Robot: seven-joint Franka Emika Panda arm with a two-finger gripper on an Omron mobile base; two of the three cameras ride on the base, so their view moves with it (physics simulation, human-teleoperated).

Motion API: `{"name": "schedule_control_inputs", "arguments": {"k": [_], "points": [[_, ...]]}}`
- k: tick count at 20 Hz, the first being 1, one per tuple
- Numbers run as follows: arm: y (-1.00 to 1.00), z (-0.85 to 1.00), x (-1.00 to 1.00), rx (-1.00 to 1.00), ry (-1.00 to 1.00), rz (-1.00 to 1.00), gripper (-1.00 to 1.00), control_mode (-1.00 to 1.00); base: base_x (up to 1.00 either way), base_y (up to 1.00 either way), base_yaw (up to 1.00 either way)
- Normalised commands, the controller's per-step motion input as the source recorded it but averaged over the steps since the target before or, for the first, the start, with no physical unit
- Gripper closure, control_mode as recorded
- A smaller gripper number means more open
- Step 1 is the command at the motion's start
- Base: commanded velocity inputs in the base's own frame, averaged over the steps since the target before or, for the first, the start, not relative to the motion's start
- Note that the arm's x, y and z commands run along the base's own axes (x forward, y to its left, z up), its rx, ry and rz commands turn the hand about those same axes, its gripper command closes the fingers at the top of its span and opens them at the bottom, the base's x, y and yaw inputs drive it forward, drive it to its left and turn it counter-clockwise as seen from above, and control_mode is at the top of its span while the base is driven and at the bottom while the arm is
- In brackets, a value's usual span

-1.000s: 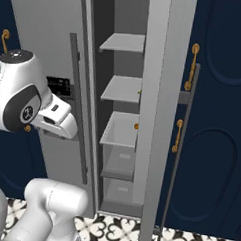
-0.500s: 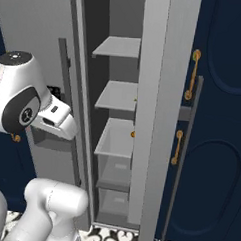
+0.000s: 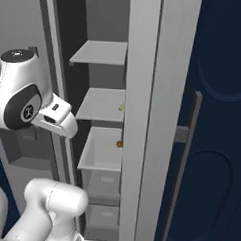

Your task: Grab a lemon wedge from the fridge and one ice cube from the ice bowl, and put them in the glass of lemonade.

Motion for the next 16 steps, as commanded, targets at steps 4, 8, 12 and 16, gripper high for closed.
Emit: {"name": "schedule_control_inputs", "arguments": {"k": [4,8,12,16], "points": [[0.0,0.0,0.0,0.0,0.0,0.0,-1.0,1.0,0.17,-0.11,-0.21],[0.0,0.0,0.0,0.0,0.0,0.0,-1.0,1.0,0.33,-0.23,-0.18],[0.0,0.0,0.0,0.0,0.0,0.0,-1.0,1.0,0.6,-0.21,-0.07],[0.0,0.0,0.0,0.0,0.0,0.0,-1.0,1.0,0.68,-0.26,0.0]]}}
